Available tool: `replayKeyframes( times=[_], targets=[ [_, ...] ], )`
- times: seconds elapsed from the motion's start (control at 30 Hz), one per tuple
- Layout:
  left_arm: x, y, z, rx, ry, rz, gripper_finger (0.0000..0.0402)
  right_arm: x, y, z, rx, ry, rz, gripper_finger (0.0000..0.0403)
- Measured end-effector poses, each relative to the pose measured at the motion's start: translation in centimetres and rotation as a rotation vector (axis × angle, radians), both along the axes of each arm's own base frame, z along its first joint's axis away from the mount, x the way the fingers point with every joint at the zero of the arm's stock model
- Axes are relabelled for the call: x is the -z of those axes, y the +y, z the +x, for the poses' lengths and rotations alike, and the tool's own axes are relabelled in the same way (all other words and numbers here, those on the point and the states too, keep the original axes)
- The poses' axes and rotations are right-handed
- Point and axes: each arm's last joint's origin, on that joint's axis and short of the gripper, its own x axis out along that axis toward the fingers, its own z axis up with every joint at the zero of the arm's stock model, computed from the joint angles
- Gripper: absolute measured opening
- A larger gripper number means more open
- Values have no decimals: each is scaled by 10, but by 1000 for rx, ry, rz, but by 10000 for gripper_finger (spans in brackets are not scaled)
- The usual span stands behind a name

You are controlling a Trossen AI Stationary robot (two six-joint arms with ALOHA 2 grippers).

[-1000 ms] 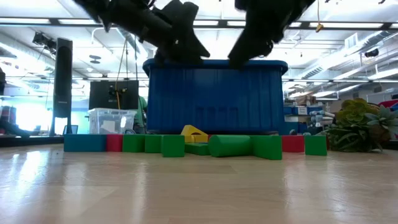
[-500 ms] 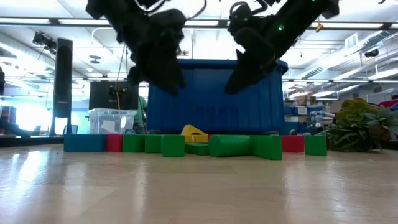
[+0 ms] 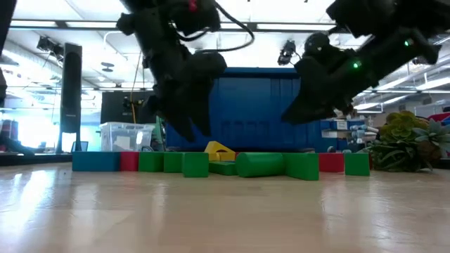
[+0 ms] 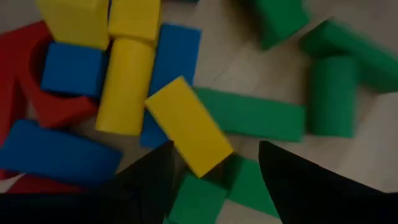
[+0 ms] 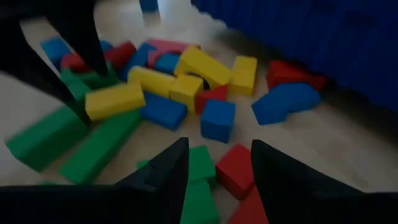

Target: Sort Items/Unsort Items

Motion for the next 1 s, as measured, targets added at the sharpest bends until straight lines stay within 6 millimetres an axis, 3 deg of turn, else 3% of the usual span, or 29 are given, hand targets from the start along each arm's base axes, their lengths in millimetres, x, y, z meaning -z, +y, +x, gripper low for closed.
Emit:
replayKeyframes(
  times=[0.17, 0.27, 0.5, 0.77, 1.0],
  targets=[
    [8, 1, 14, -22, 126, 62, 239, 4, -2, -3, 8, -25, -12, 171],
    [9, 3, 21, -38, 86, 61, 239, 4, -2, -3, 9, -13, -40, 171],
    [13, 11, 23, -102, 83, 18, 239, 6, -2, -3, 3, 2, -40, 171],
    [31, 15, 28, -99, 129, 17, 236, 5, -1, -2, -1, -11, -46, 171],
    [32, 15, 27, -21, 153, 61, 164, 4, -1, -2, -3, -14, -46, 171]
  ],
)
